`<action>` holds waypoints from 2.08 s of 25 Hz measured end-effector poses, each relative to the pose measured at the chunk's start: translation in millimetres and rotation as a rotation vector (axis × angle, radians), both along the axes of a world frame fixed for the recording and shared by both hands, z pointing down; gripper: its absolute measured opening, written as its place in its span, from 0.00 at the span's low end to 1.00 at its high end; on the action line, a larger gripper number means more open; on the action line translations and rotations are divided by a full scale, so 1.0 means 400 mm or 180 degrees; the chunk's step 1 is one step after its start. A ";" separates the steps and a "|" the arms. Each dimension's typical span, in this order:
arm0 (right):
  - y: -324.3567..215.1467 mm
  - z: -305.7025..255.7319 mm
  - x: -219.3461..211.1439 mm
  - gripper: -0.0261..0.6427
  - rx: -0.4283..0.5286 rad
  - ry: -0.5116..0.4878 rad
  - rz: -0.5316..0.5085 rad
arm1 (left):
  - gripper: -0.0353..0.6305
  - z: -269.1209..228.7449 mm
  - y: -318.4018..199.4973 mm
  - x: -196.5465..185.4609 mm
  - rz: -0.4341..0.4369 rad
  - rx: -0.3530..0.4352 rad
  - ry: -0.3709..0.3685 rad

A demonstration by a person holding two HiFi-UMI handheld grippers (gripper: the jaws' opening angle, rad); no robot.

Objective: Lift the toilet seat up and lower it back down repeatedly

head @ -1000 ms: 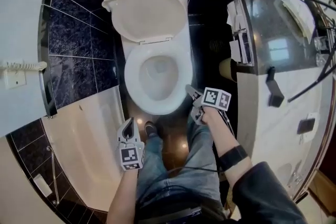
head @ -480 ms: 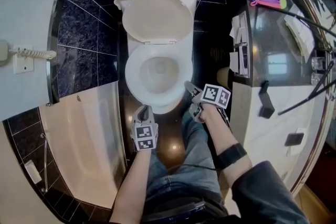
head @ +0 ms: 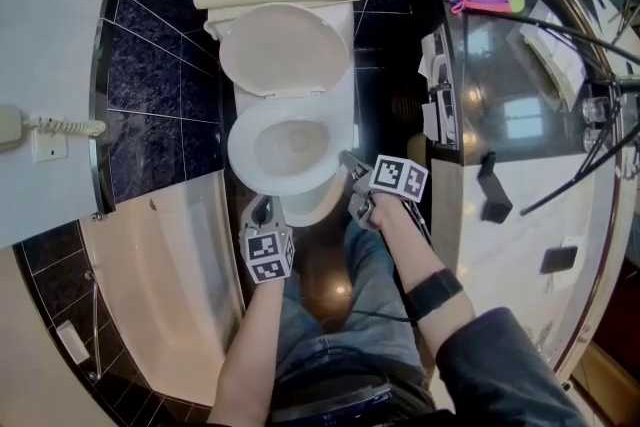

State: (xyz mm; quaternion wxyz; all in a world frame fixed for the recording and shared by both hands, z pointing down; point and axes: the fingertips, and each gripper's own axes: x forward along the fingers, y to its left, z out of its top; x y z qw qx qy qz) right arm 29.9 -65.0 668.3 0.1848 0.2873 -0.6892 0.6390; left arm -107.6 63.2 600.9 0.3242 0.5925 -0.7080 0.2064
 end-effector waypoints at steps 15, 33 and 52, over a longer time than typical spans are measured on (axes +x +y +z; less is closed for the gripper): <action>-0.047 -0.196 0.034 0.06 0.0797 0.0111 -0.0381 | 0.05 -0.128 -0.260 -0.114 0.0020 0.0395 -0.0261; -0.114 -0.336 0.052 0.06 0.2171 0.0480 -0.1292 | 0.05 -0.182 -0.624 -0.270 0.0290 0.0580 -0.0749; -0.085 -0.401 0.020 0.06 0.2418 0.0662 -0.1384 | 0.05 -0.290 -0.473 -0.212 0.0581 0.0528 -0.0663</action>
